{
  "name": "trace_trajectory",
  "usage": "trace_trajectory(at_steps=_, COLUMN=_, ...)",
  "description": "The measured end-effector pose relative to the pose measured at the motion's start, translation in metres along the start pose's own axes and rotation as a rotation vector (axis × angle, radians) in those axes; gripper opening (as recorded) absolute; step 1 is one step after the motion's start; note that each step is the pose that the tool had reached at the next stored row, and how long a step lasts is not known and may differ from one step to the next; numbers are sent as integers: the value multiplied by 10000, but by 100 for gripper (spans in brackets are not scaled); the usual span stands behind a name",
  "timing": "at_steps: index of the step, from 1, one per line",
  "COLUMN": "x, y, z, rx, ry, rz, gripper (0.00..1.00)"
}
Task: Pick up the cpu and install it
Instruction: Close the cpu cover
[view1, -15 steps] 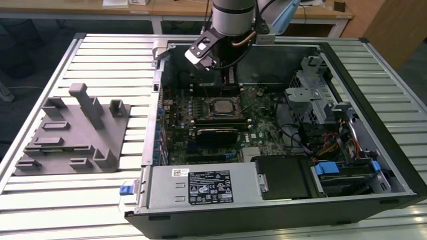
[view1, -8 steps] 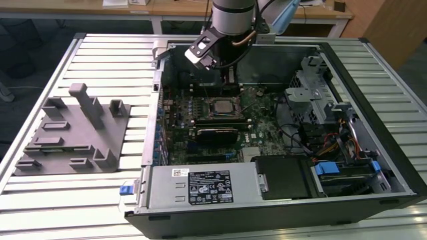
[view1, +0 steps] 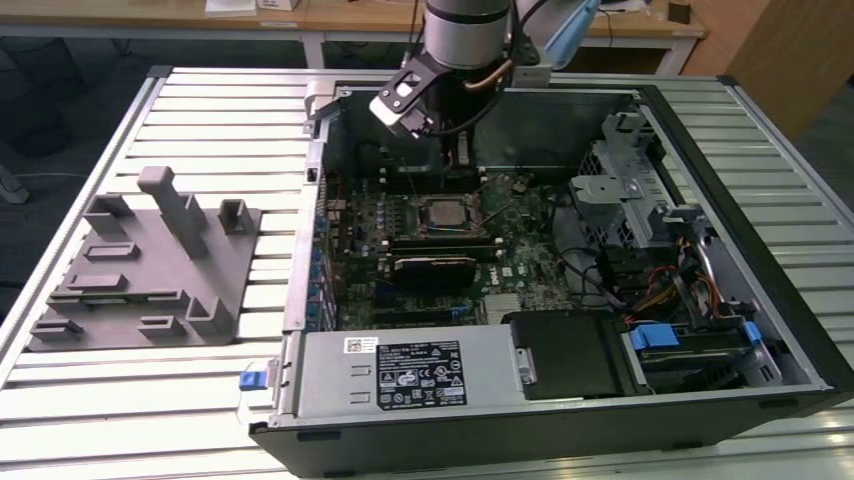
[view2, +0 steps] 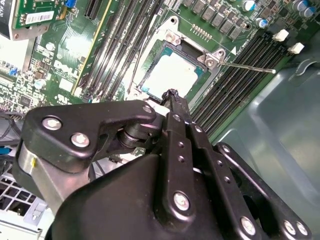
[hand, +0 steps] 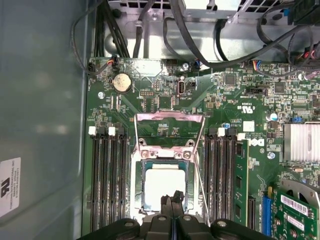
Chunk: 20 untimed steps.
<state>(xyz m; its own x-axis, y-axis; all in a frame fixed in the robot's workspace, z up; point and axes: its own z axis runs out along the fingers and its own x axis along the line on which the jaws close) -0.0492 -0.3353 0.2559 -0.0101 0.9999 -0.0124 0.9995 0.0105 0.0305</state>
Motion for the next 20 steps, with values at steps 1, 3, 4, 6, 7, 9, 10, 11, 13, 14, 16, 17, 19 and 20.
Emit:
trace_trajectory(at_steps=1, x=0, y=0, z=-10, rx=-1, ry=1, rz=1, gripper=11)
trace_trajectory(at_steps=3, x=0, y=1, z=-31, rx=-1, ry=1, rz=0, gripper=11)
trace_trajectory(at_steps=4, x=0, y=1, z=-37, rx=-1, ry=2, rz=0, gripper=11)
trace_trajectory(at_steps=6, x=0, y=1, z=-37, rx=-3, ry=5, rz=1, gripper=11)
trace_trajectory(at_steps=7, x=0, y=1, z=-37, rx=-3, ry=5, rz=1, gripper=11)
trace_trajectory(at_steps=9, x=0, y=2, z=-39, rx=-1, ry=1, rz=0, gripper=11)
trace_trajectory(at_steps=10, x=-1, y=5, z=-40, rx=0, ry=0, rz=-1, gripper=11)
trace_trajectory(at_steps=11, x=-1, y=14, z=-40, rx=0, ry=0, rz=0, gripper=11)
trace_trajectory(at_steps=13, x=-1, y=46, z=-38, rx=0, ry=1, rz=1, gripper=11)
trace_trajectory(at_steps=14, x=-1, y=70, z=-37, rx=-1, ry=2, rz=1, gripper=11)
trace_trajectory(at_steps=16, x=-2, y=129, z=-35, rx=-1, ry=1, rz=0, gripper=11)
trace_trajectory(at_steps=17, x=-2, y=164, z=-34, rx=-1, ry=2, rz=0, gripper=11)
trace_trajectory(at_steps=19, x=-3, y=230, z=-32, rx=-1, ry=2, rz=0, gripper=11)
trace_trajectory(at_steps=20, x=-3, y=263, z=-31, rx=0, ry=2, rz=0, gripper=11)
